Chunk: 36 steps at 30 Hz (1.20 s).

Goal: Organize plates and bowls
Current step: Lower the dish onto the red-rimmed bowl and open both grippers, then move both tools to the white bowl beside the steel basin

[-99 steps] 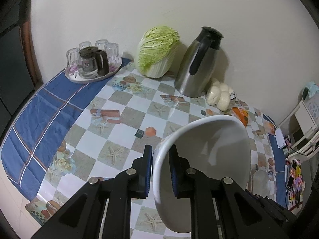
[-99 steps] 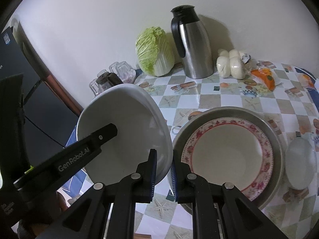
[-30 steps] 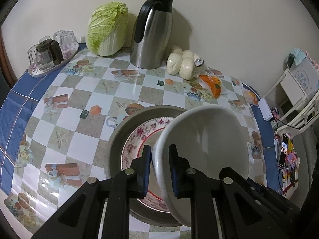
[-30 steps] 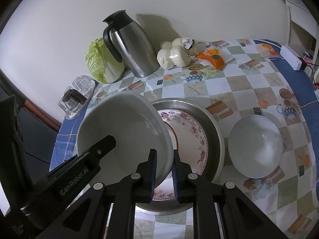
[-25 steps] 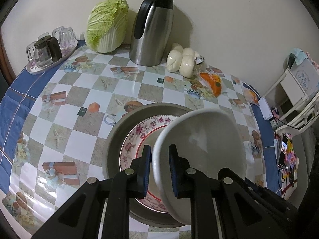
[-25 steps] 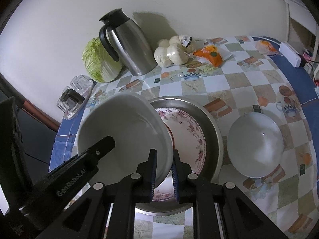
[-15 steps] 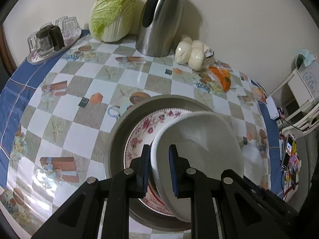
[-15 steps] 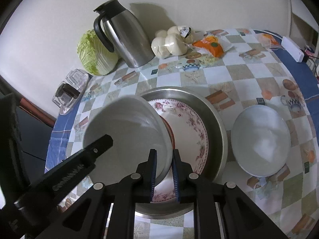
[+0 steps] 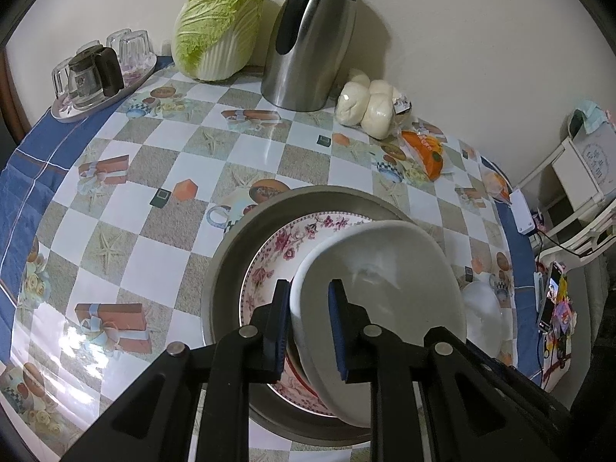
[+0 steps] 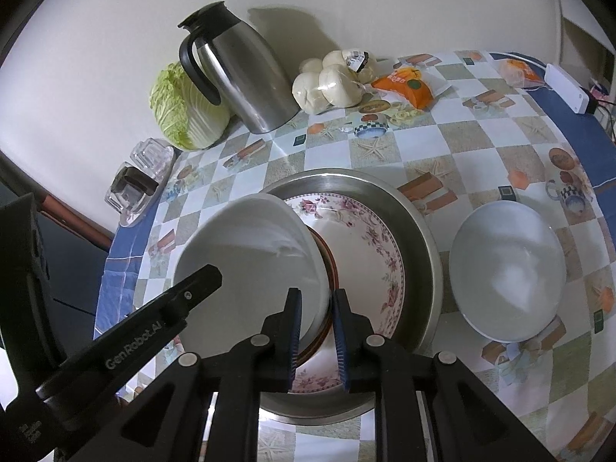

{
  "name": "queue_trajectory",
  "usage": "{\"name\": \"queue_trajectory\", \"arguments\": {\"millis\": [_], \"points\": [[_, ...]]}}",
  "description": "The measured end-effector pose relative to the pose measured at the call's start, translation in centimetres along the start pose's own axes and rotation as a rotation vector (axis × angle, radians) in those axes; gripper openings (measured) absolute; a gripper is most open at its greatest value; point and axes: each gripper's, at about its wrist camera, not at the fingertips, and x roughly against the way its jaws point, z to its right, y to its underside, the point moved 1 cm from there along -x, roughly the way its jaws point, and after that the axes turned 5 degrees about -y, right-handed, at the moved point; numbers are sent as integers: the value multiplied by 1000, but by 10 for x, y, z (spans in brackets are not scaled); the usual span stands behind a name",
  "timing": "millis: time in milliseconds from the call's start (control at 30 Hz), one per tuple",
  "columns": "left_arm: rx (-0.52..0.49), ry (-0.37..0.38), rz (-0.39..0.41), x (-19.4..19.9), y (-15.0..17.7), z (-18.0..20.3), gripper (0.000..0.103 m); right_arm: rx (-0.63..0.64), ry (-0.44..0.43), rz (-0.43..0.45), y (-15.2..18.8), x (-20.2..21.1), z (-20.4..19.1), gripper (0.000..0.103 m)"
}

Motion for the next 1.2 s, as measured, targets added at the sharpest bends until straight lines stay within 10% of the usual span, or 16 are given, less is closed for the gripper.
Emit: {"name": "queue_trajectory", "arguments": {"millis": [367,600,833,1200], "points": [[6,9,30,14,-4,-4,22,-2,5,18,-2,8,0,19],[21,11,52,23,-8,-9,45,7,23,34,-4,15,-2,21],[42,-19,51,24,-9,-18,68,13,46,59,-5,21,-2,64],[92,-105,53,17,-11,-39,90,25,76,74,-7,19,1,88]]}}
